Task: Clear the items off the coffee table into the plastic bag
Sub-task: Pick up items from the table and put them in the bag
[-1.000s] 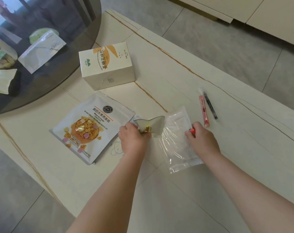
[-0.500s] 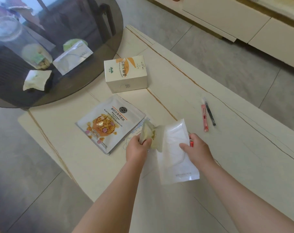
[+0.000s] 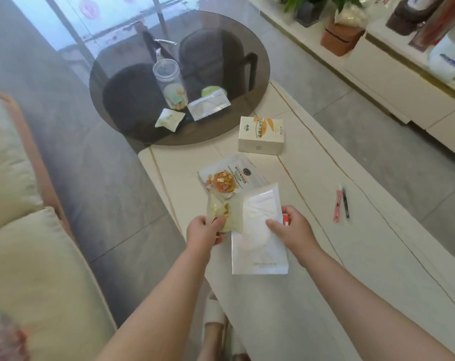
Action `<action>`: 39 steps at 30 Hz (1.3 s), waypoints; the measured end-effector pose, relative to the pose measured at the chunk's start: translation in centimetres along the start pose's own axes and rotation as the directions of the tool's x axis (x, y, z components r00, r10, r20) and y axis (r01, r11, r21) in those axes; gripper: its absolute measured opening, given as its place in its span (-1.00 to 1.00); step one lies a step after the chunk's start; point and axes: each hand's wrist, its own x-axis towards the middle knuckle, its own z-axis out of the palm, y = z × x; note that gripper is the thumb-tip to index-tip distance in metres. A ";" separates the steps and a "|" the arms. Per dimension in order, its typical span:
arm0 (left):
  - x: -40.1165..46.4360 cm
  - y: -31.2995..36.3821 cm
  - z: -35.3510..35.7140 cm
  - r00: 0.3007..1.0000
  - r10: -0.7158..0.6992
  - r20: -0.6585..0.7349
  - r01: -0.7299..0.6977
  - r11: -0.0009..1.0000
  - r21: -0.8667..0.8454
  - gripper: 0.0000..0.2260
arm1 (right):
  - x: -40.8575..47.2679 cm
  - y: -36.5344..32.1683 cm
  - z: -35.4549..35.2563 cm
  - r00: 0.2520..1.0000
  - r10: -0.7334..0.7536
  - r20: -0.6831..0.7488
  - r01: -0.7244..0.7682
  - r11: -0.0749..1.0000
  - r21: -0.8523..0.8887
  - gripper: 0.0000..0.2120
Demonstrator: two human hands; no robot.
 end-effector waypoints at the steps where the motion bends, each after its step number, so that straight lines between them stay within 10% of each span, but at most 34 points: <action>1: -0.8 0.1 -1.3 1.000 0.004 -0.020 -0.005 1.000 -0.028 -0.89 | -0.7 -0.6 0.8 1.000 -0.008 0.022 0.008 1.000 -0.004 -0.81; 12: -10.7 -4.0 -18.1 0.937 -0.118 -0.328 0.026 0.962 -0.271 -0.90 | -10.8 -7.4 12.9 0.923 -0.015 0.384 0.053 0.995 -0.087 -0.86; 29: -20.5 -16.2 -46.2 0.603 -0.504 -0.618 -0.108 0.717 -0.689 -0.82 | -27.5 -15.6 39.5 0.679 -0.062 0.732 0.363 0.895 -0.261 -0.79; 39: -16.5 -19.1 -56.3 0.610 -0.514 -0.602 -0.051 0.734 -0.678 -0.88 | -31.5 -16.5 53.8 0.585 -0.131 0.801 0.628 0.698 -0.344 -0.71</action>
